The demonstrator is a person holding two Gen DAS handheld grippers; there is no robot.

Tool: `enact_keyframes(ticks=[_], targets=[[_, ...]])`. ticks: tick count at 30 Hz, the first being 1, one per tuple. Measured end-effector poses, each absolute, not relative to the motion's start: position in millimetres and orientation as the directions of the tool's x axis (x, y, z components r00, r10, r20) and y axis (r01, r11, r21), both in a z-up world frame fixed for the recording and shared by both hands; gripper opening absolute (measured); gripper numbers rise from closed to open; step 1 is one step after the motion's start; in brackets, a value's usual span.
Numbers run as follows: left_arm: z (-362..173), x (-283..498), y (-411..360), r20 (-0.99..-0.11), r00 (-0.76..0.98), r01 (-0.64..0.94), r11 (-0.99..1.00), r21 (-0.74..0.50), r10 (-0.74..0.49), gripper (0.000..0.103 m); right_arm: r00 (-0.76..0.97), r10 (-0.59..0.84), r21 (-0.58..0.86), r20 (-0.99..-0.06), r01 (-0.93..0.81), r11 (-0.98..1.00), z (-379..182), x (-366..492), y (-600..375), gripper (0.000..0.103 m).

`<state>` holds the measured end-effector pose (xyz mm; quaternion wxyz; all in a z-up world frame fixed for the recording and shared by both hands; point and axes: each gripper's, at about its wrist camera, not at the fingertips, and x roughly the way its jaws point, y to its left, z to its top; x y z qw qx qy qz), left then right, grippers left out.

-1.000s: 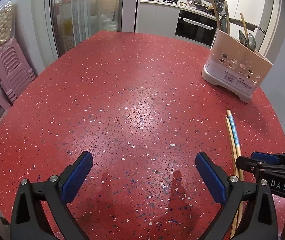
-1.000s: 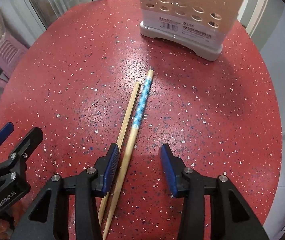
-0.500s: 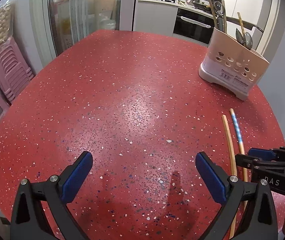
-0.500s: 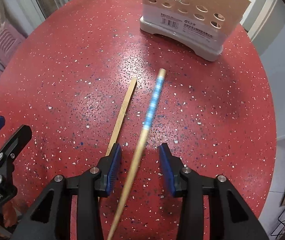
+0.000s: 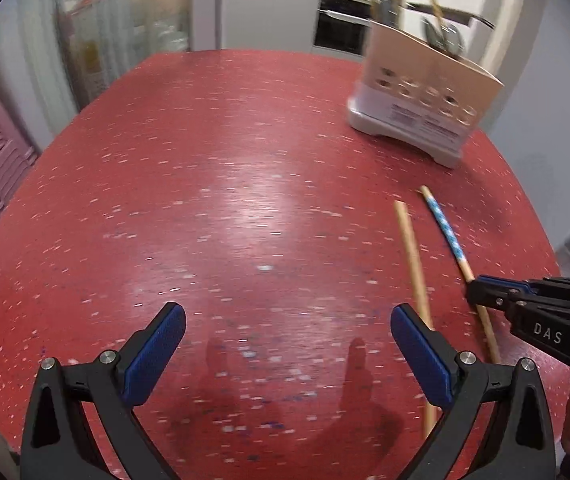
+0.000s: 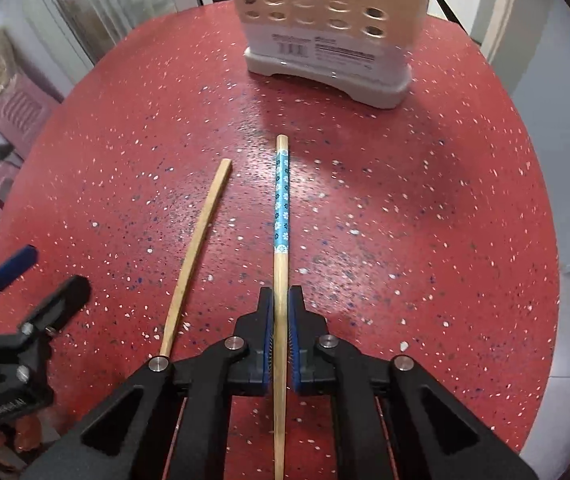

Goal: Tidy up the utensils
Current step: 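Grasp the blue-patterned chopstick with the right tool while the left tool grasps the plain chopstick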

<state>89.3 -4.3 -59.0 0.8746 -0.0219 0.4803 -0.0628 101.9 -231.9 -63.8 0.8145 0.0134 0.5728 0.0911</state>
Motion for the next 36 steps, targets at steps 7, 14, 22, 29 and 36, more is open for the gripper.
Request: enact_keyframes(ticks=[7, 14, 22, 29, 36], targets=[[-63.0, 101.6, -56.4, -0.872, 0.468, 0.211, 0.976, -0.048, -0.144, 0.103, 0.351, 0.240, 0.212, -0.905, -0.116, 0.970, -57.6, 92.2, -265.4, 0.008], [-71.9, 109.2, -75.7, -0.909, 0.401, 0.246, 0.969, -0.010, -0.111, 0.095, 0.385, 0.301, 0.279, -0.872, -0.114, 0.953, -46.1, 84.8, -301.0, 0.008], [-63.6, 115.2, -91.9, -0.929, 0.347, 0.308, 0.951, -0.015, -0.128, 0.048, 0.399, 0.351, 0.337, -0.847, -0.108, 0.935, -36.2, 83.3, -303.5, 0.008], [-61.4, 109.2, -96.1, -0.919, 0.344, 0.316, 0.945, -0.081, -0.194, 0.032, 0.412, 0.382, 0.370, -0.827, -0.112, 0.922, -34.5, 82.7, -318.2, 0.008], [-50.1, 97.1, -99.1, -0.894, 0.402, 0.310, 0.948, -0.070, -0.198, 0.032, 0.437, 0.404, 0.392, -0.803, -0.122, 0.912, -25.1, 82.5, -316.0, 0.008]])
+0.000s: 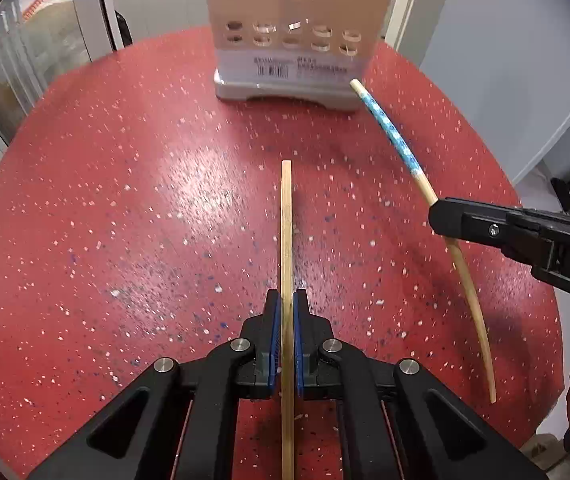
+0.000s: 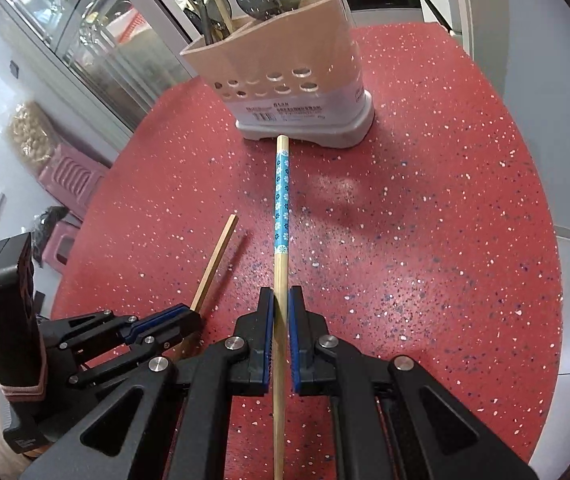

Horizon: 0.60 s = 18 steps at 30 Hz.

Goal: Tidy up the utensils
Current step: 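Grasp the blue-patterned chopstick with the right tool while the left tool grasps the plain chopstick, then carry both chopsticks up over the beige utensil holder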

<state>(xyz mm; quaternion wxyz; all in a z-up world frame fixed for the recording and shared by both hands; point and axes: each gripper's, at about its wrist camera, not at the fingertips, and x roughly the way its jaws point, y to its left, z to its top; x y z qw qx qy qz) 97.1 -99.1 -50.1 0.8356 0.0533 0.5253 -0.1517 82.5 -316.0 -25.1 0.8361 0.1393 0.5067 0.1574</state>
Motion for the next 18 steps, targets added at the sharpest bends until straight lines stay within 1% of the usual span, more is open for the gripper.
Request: enact_keyframes(ticks=[5, 9, 18], targets=[[-36.2, 97.0, -96.3, -0.871, 0.446, 0.305, 0.950, -0.071, -0.209, 0.032, 0.461, 0.415, 0.400, -0.785, -0.136, 0.907, -13.5, 80.6, -318.6, 0.008], [-27.8, 102.9, -89.7, -0.852, 0.468, 0.297, 0.950, -0.096, -0.233, 0.032, 0.481, 0.421, 0.406, -0.769, -0.142, 0.903, -4.6, 79.7, -320.7, 0.008], [12.9, 117.3, -68.4, -0.764, 0.558, 0.272, 0.941, -0.201, -0.324, 0.032, 0.540, 0.440, 0.417, -0.718, -0.173, 0.893, 29.6, 84.4, -324.8, 0.008]])
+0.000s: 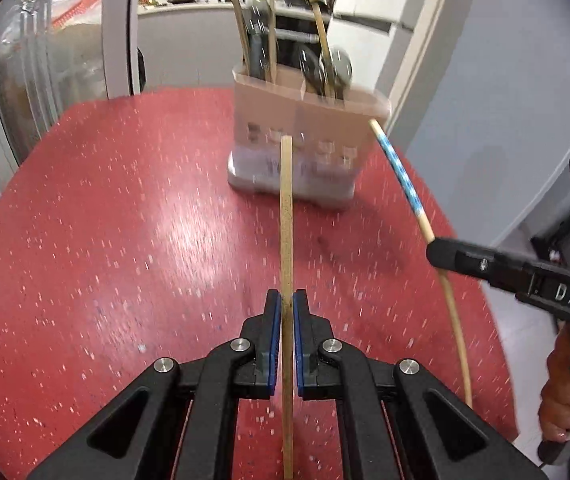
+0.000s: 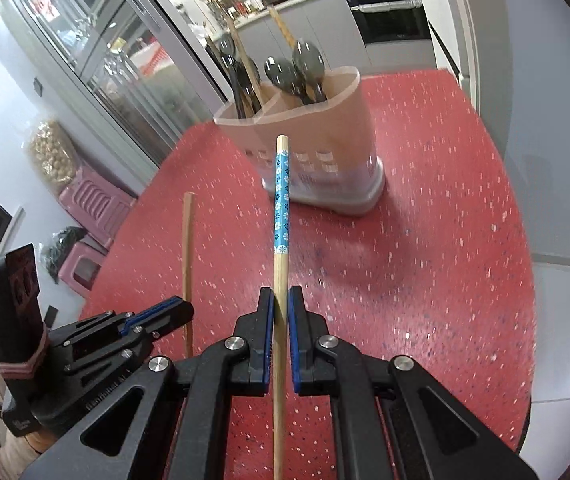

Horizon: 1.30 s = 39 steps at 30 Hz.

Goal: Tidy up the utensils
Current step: 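Carry both chopsticks up over the beige utensil holder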

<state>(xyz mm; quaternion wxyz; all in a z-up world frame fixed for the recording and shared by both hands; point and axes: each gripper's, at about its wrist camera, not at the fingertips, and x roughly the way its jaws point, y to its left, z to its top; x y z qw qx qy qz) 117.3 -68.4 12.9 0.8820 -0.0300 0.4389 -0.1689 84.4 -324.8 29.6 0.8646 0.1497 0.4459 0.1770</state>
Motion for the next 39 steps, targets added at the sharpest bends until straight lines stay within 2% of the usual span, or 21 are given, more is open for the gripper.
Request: enact_keyframes(ticks=[12, 25, 39], targets=[[89.7, 173.7, -48.8, -0.626, 0.684, 0.264, 0.927, -0.267, -0.376, 0.032, 0.648, 0.423, 0.387, -0.633, -0.209, 0.898, 90.3, 125.1, -329.3, 0.008], [154.7, 229.2, -55.9, -0.516, 0.765, 0.307, 0.922, -0.235, -0.386, 0.032, 0.737, 0.413, 0.368, -0.535, -0.236, 0.899, 145.7, 184.0, -336.8, 0.008], [165.9, 287.2, -76.0, -0.462, 0.800, 0.310, 0.923, -0.228, -0.383, 0.032, 0.805, 0.368, 0.262, -0.466, -0.272, 0.926, 134.9, 242.1, -319.4, 0.008]])
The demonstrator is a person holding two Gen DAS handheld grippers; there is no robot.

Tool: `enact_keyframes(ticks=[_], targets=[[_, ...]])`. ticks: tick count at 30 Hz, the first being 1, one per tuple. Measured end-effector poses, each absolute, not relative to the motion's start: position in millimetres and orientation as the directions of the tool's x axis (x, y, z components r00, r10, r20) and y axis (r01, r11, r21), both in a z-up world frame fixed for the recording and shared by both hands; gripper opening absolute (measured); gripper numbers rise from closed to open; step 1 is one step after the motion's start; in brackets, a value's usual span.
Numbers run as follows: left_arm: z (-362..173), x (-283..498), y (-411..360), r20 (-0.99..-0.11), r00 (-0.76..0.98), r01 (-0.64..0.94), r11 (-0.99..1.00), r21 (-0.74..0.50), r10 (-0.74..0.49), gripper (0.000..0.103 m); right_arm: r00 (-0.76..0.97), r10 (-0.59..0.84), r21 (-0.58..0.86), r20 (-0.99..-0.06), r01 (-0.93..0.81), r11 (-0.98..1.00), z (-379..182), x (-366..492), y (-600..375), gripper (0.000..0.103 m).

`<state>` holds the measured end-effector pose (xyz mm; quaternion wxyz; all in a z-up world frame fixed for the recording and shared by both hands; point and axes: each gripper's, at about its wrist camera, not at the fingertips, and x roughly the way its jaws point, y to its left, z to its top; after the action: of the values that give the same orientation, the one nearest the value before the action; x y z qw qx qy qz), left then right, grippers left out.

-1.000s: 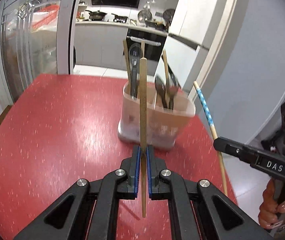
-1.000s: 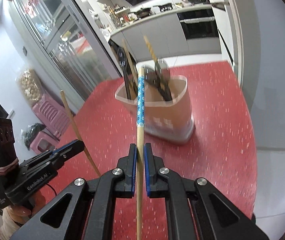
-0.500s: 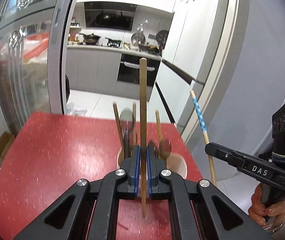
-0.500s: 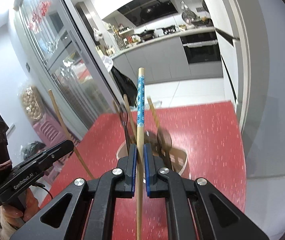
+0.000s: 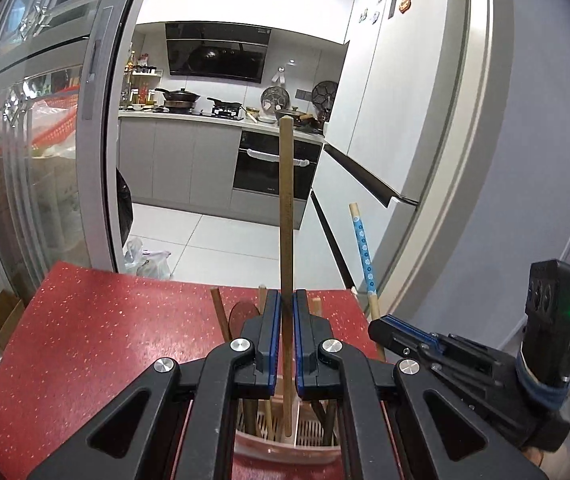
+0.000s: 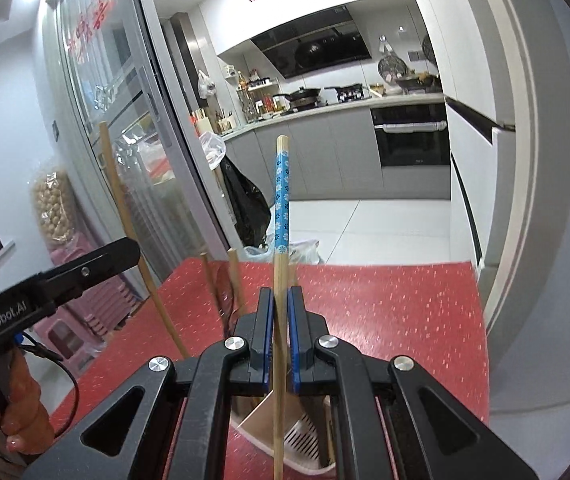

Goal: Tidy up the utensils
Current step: 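Carry both chopsticks up over the beige utensil holder, then lower both chopsticks into the holder and open both tools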

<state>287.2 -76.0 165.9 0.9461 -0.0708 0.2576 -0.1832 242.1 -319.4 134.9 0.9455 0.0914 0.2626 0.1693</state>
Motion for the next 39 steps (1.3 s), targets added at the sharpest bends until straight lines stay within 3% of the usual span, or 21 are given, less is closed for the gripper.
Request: enact_keyframes(ticks=[19, 39], targets=[[94.7, 314.2, -92.3, -0.543, 0.768, 0.272, 0.940, -0.205, -0.341, 0.032, 0.893, 0.261, 0.048, -0.367, -0.262, 0.964, 83.9, 245.5, -302.8, 0.008], [55.2, 293.8, -101.0, -0.623, 0.739, 0.223, 0.966, -0.130, -0.255, 0.032, 0.852, 0.258, 0.037, -0.456, -0.271, 0.962, 54.5, 235.8, -298.7, 0.008]])
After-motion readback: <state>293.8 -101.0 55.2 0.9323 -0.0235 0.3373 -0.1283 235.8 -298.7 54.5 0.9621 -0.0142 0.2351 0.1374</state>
